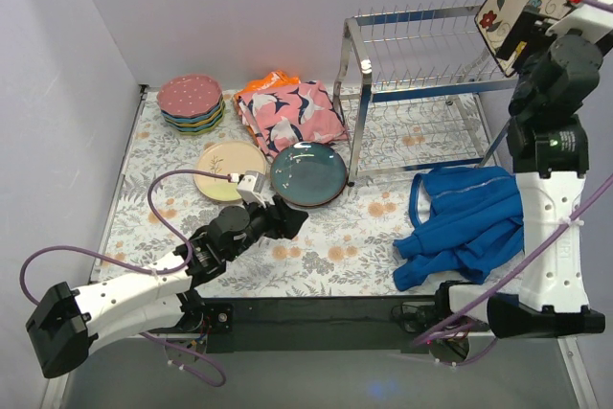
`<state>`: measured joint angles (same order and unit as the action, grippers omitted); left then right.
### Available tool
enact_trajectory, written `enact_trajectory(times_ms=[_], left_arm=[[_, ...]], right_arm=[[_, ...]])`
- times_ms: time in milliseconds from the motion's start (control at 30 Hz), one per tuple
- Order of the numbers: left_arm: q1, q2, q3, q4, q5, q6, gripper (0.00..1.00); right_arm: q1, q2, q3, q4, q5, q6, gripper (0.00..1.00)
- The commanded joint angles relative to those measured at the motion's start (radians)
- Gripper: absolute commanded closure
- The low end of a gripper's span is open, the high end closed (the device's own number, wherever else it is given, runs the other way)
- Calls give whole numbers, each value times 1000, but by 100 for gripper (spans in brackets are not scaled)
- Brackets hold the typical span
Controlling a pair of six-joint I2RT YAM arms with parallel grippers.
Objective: Unload the plates from the dish rack
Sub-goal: Unload the plate from the dish rack.
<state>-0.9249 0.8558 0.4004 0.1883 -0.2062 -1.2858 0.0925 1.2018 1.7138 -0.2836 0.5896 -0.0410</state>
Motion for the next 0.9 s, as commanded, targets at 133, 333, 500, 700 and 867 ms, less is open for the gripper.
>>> enact_trajectory(times_ms=[133, 333, 500, 700, 867], left_arm=[[-2, 58, 9, 10, -27, 20, 32], [-2, 65, 11, 0, -41, 19, 32], [-3, 66, 14, -9, -44, 17, 32], [-3, 63, 18, -10, -21, 13, 32], [-2, 54, 18, -12, -12, 13, 32]], right_arm=[[-261, 215, 285, -154, -353, 222, 9], [-326, 274, 317, -121, -447, 268, 9], [-361, 301, 302, -56, -522, 282, 8], [-381, 373, 377, -49, -571, 305, 8], [-381, 351, 308, 35, -573, 343, 9]])
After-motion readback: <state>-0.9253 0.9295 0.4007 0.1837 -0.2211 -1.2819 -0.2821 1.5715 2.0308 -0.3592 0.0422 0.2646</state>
